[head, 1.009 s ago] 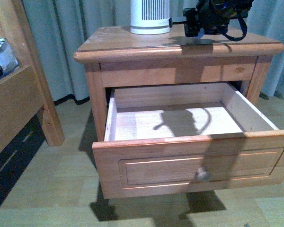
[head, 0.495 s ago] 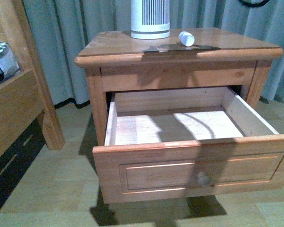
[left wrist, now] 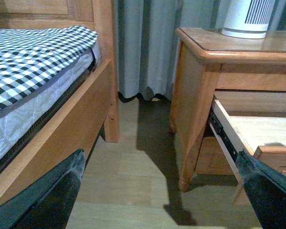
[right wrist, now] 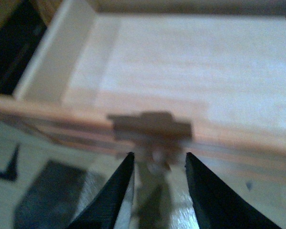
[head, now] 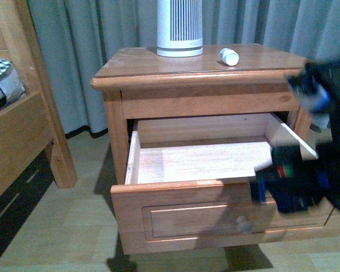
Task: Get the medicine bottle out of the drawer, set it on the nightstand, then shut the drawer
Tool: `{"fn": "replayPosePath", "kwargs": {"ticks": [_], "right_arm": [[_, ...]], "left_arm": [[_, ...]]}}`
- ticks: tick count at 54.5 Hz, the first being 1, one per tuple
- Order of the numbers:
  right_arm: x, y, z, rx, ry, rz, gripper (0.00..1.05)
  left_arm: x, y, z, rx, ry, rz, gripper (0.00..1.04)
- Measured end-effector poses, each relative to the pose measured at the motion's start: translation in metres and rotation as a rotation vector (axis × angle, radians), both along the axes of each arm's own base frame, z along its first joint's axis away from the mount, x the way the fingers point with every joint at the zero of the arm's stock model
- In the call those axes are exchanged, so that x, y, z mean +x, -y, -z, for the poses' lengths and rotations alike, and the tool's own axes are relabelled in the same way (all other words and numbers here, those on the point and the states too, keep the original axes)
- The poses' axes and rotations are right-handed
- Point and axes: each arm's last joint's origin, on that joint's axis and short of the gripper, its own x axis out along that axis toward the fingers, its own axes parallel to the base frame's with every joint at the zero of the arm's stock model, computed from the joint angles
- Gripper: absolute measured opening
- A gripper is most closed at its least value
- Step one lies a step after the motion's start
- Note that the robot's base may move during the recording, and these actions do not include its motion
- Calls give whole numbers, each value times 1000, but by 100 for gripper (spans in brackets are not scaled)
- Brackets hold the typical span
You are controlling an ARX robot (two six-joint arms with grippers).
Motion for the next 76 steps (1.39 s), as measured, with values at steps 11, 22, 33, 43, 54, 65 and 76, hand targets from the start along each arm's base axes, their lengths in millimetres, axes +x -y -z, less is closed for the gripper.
{"fn": "replayPosePath", "kwargs": {"ticks": [11, 22, 33, 43, 54, 65, 76], "right_arm": [[-18, 3, 55, -64, -78, 17, 2], [23, 5, 78, -112, 29, 31, 3], [90, 10, 98, -204, 106, 34, 3], [142, 11, 93, -257, 164, 46, 3], [186, 16, 87, -291, 179, 70, 3], [215, 25, 81, -303, 182, 101, 3], [224, 34, 82, -303, 172, 121, 3]], "left_arm": [[0, 0, 0, 0, 0, 0, 98], [0, 0, 0, 0, 0, 0, 98], [0, 0, 0, 0, 0, 0, 98], [0, 0, 0, 0, 0, 0, 98], [0, 0, 0, 0, 0, 0, 98], [0, 0, 0, 0, 0, 0, 98], [0, 0, 0, 0, 0, 0, 98]]}}
